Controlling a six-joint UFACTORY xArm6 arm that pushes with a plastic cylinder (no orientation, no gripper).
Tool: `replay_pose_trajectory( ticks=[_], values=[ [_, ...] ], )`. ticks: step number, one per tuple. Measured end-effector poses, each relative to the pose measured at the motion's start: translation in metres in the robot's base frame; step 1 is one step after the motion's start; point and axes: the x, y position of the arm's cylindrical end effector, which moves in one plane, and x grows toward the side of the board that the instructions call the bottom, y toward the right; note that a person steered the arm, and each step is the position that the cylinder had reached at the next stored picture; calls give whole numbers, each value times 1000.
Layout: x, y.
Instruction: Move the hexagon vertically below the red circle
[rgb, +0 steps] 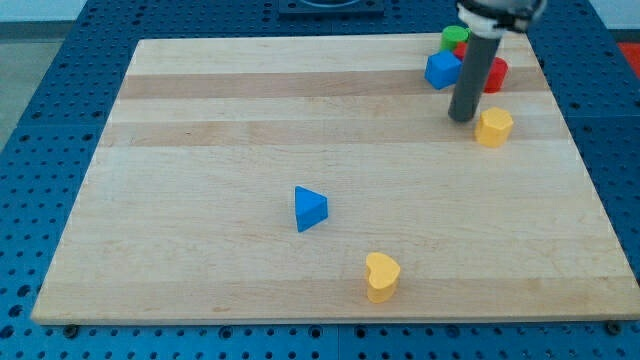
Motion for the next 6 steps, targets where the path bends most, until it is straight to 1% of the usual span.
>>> replay_pose_trajectory(
  ticks=[1,2,3,4,5,6],
  values=[
    [39,0],
    [121,0],
    [172,7],
    [143,56],
    [89,67],
    [88,61]
  ],
)
